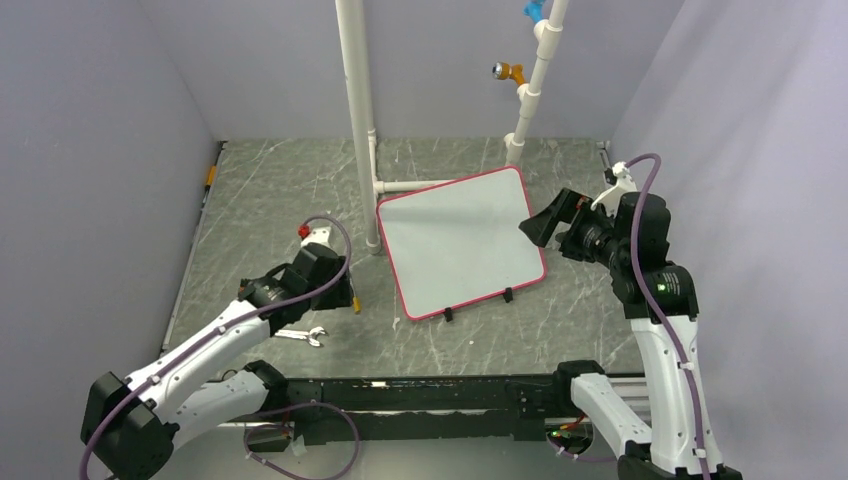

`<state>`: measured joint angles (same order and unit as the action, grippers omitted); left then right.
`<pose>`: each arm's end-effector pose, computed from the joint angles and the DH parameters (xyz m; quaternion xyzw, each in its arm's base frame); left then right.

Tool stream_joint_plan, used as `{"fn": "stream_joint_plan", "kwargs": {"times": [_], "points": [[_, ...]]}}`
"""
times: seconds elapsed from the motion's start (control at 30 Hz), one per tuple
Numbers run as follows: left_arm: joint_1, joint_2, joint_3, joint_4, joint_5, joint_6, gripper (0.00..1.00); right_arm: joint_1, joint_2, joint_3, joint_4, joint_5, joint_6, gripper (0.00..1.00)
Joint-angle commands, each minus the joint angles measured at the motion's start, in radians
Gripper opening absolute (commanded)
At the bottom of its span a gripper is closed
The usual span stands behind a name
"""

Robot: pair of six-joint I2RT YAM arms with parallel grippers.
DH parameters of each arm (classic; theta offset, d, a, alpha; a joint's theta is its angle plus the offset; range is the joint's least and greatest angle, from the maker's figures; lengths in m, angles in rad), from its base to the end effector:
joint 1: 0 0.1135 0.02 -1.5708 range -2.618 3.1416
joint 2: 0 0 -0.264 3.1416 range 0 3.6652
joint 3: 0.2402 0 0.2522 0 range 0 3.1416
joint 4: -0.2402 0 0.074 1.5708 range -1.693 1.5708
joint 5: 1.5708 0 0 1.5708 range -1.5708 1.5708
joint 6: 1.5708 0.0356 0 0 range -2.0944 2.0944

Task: Write a sentence on the whiteboard
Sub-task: Pick up the whiteboard marker from the center of the board.

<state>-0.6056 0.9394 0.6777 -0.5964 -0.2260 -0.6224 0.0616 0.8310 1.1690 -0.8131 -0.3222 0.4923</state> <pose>0.1586 -0.1001 0.2389 -0.0472 0.9308 -0.1133 0.3442 0.1481 0.0204 0.3970 0.0984 0.8410 0.2723 0.4571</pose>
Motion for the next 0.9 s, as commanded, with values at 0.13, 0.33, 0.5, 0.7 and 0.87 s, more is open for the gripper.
{"fn": "stream_joint_plan", "kwargs": {"times": [0.13,0.33,0.5,0.7,0.87], "points": [[-0.077,0.056,-0.119,0.137,-0.039,-0.180,0.58,0.002,-0.055,0.035,-0.091,-0.070,0.004,1.00],[-0.078,0.157,-0.118,0.220,-0.017,-0.201,0.55,0.002,-0.067,0.022,-0.082,-0.089,0.015,1.00],[-0.078,0.222,-0.115,0.260,-0.037,-0.226,0.52,0.002,-0.067,0.022,-0.071,-0.090,0.026,1.00],[-0.077,0.301,-0.107,0.291,-0.055,-0.234,0.47,0.003,-0.057,0.034,-0.071,-0.095,0.029,1.00],[-0.077,0.349,-0.107,0.333,-0.058,-0.240,0.44,0.002,-0.053,0.031,-0.072,-0.088,0.029,1.00]]}}
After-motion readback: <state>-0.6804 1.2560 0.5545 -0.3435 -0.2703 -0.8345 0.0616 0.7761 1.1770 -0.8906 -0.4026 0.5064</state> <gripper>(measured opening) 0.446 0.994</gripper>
